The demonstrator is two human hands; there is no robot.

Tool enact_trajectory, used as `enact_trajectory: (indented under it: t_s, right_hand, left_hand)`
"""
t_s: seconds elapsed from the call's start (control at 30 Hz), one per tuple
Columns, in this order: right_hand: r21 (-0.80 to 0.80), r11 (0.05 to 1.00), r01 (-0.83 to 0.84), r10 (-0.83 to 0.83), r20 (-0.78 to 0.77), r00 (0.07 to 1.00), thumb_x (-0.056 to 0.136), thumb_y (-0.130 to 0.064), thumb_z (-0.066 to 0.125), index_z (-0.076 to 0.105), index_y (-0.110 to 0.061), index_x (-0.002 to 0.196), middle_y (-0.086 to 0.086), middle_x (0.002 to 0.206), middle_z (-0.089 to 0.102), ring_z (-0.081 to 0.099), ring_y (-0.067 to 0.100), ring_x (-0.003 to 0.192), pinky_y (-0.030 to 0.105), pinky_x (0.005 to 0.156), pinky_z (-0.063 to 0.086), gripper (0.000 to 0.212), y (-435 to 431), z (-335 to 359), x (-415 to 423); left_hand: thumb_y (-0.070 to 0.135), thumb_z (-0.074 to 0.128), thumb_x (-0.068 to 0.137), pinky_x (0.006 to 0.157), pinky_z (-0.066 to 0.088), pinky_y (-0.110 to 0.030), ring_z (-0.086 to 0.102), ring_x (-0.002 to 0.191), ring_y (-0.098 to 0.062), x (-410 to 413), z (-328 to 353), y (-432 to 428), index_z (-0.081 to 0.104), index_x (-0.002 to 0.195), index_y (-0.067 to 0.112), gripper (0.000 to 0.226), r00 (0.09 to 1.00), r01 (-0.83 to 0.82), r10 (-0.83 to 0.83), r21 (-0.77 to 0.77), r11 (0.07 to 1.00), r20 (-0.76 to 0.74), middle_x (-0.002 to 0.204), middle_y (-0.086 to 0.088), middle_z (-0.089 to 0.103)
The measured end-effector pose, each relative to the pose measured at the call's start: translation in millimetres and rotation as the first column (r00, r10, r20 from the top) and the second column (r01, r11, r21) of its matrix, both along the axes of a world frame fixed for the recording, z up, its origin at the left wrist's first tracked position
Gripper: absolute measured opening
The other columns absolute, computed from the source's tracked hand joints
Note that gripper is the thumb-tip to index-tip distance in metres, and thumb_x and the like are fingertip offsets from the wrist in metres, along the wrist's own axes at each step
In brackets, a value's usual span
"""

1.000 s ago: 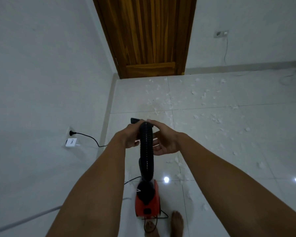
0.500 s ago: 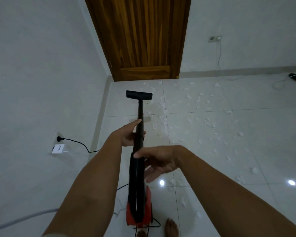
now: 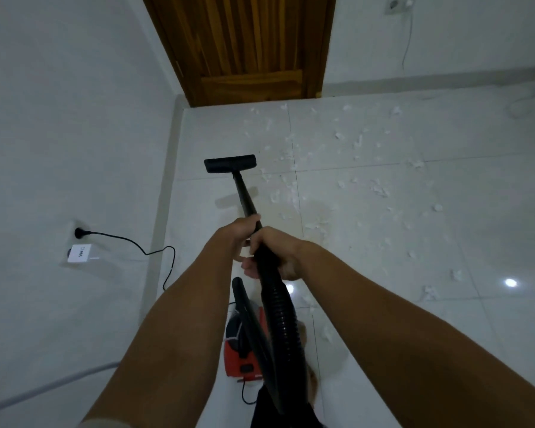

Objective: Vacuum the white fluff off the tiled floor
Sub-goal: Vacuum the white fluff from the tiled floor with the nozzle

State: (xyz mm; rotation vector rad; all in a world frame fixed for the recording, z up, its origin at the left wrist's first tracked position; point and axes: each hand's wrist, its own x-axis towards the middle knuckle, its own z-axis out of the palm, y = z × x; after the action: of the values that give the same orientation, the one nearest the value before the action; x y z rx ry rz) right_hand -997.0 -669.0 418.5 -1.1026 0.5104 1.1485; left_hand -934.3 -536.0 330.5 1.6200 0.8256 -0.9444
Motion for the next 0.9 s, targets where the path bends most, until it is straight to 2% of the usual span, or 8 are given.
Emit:
enact_trajectory:
  t_s: [0.13, 0.3, 0.4, 0.5, 0.63, 0.73, 0.83, 0.9]
  right_hand:
    - [-0.125, 0.979, 0.16, -0.161, 0.006, 0.987, 0.097, -0.019, 0.052, 0.054, -0.003, 0.127, 0.011, 0.066, 0.055, 0.049, 0.015, 0.042, 0.024, 0.042, 0.048, 0.034, 26, -28, 6]
    - [-0.183, 0.97, 0.157, -0.146, 0.071, 0.987, 0.104, -0.024, 0.039, 0.042, -0.018, 0.135, 0.01, 0.054, 0.054, 0.053, 0.018, 0.04, 0.033, 0.049, 0.052, 0.031, 38, -49, 0]
    - [-0.14, 0.977, 0.161, -0.155, 0.056, 0.986, 0.105, -0.027, 0.04, 0.035, -0.028, 0.134, 0.01, 0.062, 0.051, 0.052, 0.017, 0.043, 0.026, 0.042, 0.051, 0.029, 37, -50, -9]
    - [-0.129, 0.986, 0.108, -0.105, 0.033, 0.994, 0.103, -0.024, 0.044, 0.039, -0.025, 0.129, 0.014, 0.077, 0.051, 0.051, 0.017, 0.049, 0.022, 0.04, 0.049, 0.026, 33, -60, -12]
    - [-0.204, 0.977, 0.063, -0.054, 0.046, 0.997, 0.099, -0.021, 0.049, 0.036, -0.028, 0.138, 0.012, 0.084, 0.061, 0.062, 0.02, 0.061, 0.034, 0.059, 0.06, 0.041, 30, -89, 26]
    - [-0.226, 0.97, 0.093, -0.101, -0.026, 0.995, 0.099, -0.024, 0.051, 0.024, -0.03, 0.152, 0.02, 0.115, 0.061, 0.065, 0.026, 0.082, 0.045, 0.083, 0.06, 0.06, 36, -127, 73]
    - [-0.202, 0.971, 0.129, -0.161, -0.152, 0.975, 0.102, -0.028, 0.047, 0.042, -0.02, 0.14, 0.021, 0.103, 0.059, 0.064, 0.025, 0.067, 0.04, 0.062, 0.063, 0.039, 47, -160, 103]
    - [-0.269, 0.954, 0.129, -0.17, -0.133, 0.977, 0.104, -0.029, 0.042, 0.044, -0.02, 0.138, 0.018, 0.09, 0.059, 0.06, 0.021, 0.057, 0.03, 0.048, 0.056, 0.035, 57, -183, 111]
  left_hand:
    - [0.051, 0.05, 0.103, 0.091, 0.053, -0.051, 0.062, 0.112, -0.025, 8, -19, 6, 0.061, 0.122, 0.014, 0.043, 0.999, 0.017, -0.018, -0.009, 1.0, -0.04, 0.121, -0.008, 0.067]
    - [0.038, 0.049, 0.107, 0.095, 0.052, -0.044, 0.062, 0.103, -0.028, 27, -49, 20, 0.062, 0.119, 0.008, 0.035, 0.995, -0.096, 0.089, -0.145, 0.985, -0.055, 0.114, -0.015, 0.066]
    - [0.04, 0.05, 0.108, 0.093, 0.053, -0.044, 0.064, 0.097, -0.027, 46, -66, 19, 0.058, 0.127, 0.007, 0.038, 0.989, -0.14, 0.131, -0.155, 0.978, -0.071, 0.109, -0.015, 0.066]
    - [0.041, 0.051, 0.108, 0.077, 0.058, -0.035, 0.065, 0.08, -0.017, 66, -94, 10, 0.043, 0.147, 0.012, 0.049, 0.989, -0.148, 0.146, -0.053, 0.988, -0.032, 0.105, -0.011, 0.065]
    - [0.025, 0.038, 0.112, 0.084, 0.061, -0.037, 0.06, 0.074, -0.016, 85, -133, 9, -0.004, 0.166, 0.031, 0.068, 0.99, -0.14, 0.141, 0.025, 0.99, -0.01, 0.094, -0.008, 0.06]
    - [0.02, 0.035, 0.113, 0.073, 0.056, -0.034, 0.059, 0.076, -0.016, 98, -154, 8, -0.002, 0.167, 0.029, 0.066, 0.992, -0.122, 0.122, 0.019, 0.992, -0.01, 0.094, -0.008, 0.058]
    - [0.023, 0.033, 0.113, 0.066, 0.055, -0.032, 0.06, 0.082, -0.017, 114, -179, 7, 0.01, 0.166, 0.023, 0.058, 0.997, -0.069, 0.07, 0.012, 0.998, -0.016, 0.095, -0.007, 0.056]
    - [0.026, 0.033, 0.113, 0.085, 0.059, -0.037, 0.063, 0.097, -0.021, 124, -198, 6, 0.004, 0.168, 0.022, 0.061, 0.999, -0.014, 0.014, -0.001, 1.0, -0.034, 0.1, -0.007, 0.057]
